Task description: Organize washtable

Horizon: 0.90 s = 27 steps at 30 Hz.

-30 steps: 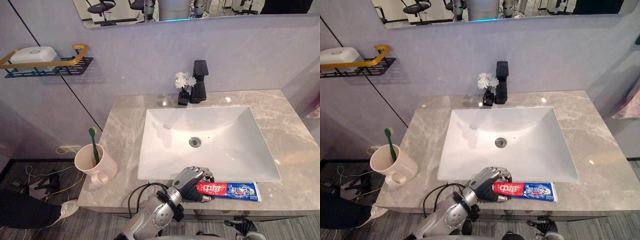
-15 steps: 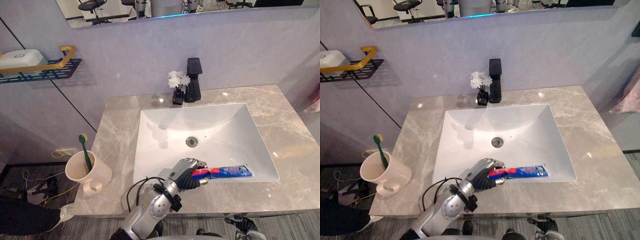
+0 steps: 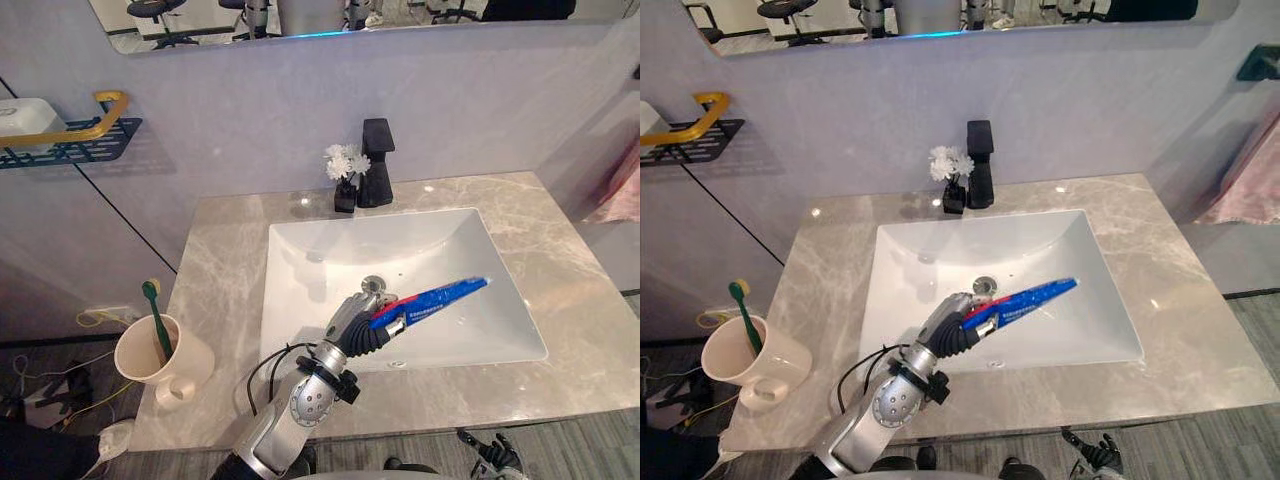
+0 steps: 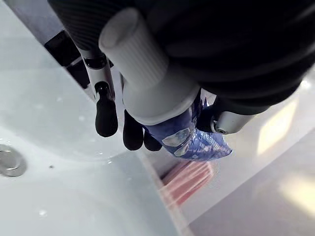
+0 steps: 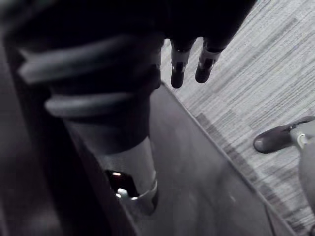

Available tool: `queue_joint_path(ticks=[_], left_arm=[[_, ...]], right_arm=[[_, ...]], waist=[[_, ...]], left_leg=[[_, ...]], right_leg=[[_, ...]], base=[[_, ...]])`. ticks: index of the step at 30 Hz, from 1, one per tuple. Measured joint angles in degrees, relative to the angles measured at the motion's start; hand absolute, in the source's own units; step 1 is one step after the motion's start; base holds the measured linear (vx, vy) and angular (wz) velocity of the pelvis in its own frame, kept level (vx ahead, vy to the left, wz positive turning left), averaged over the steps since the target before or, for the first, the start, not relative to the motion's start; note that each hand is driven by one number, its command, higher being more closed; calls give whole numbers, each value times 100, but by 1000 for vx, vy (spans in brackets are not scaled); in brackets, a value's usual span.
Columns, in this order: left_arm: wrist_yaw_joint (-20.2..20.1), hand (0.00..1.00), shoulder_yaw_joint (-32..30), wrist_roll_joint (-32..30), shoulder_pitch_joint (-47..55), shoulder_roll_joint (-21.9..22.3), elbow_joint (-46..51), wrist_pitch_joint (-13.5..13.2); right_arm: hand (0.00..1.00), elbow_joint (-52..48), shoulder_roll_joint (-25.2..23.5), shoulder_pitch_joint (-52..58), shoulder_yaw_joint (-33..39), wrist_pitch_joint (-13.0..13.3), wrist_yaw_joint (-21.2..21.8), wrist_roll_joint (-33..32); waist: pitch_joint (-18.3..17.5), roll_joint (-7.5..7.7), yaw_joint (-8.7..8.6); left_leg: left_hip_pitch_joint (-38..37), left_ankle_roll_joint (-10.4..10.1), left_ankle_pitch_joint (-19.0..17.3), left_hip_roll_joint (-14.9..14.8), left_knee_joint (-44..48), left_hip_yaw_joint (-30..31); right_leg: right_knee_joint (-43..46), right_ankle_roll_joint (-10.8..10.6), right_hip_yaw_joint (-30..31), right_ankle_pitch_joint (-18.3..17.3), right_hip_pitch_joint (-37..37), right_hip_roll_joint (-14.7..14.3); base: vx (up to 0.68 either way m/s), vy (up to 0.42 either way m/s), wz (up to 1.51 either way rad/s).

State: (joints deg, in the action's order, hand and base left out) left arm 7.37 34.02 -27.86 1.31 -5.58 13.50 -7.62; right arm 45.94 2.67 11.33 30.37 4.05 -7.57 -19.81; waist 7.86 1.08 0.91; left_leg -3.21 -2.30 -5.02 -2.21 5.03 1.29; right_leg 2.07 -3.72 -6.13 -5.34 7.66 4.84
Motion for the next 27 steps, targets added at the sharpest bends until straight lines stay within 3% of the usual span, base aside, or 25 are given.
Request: queue_joint_path(ticks=[3,9,13,18,27], left_arm=[[61,100,-73,381,-9,183,148,1],[174,100,-179,830,-11,337,570,0],[181,100,-210,952,-12,482,636,-3],[177,100,-200,987,-43,529,636,-2],[179,100,-196,1003,-262,539,636,-7]], right_arm=[[0,-54,-6,72,335,40,-28,-246],[0,-839,84,130,1081,116,-281,-404],[0,-1377,356,133,1545,104,-529,-113],[0,-2483,734,167,2302,82,-917,155],[0,-5009,745,143,2377,111,-1491,752]], waist=[[-125,106,1],[-341,68,7],[-476,59,4],[-584,63,-19],[-745,76,-14]], left_leg=[[12,10,-57,10,60,-48],[74,1,-297,-27,388,-210],[74,-43,-340,-59,418,-277],[171,-65,-389,-120,554,-292],[271,-94,-472,-171,727,-318]], right_leg=[[6,-9,13,-5,2,19],[94,-56,85,-28,9,22],[109,-61,137,-31,-10,6],[217,-96,146,-76,-114,-39],[335,-81,174,-108,-209,-77]], base=[[13,17,-5],[-8,21,-10],[-27,2,-8],[-12,-10,-3],[-3,0,0]])
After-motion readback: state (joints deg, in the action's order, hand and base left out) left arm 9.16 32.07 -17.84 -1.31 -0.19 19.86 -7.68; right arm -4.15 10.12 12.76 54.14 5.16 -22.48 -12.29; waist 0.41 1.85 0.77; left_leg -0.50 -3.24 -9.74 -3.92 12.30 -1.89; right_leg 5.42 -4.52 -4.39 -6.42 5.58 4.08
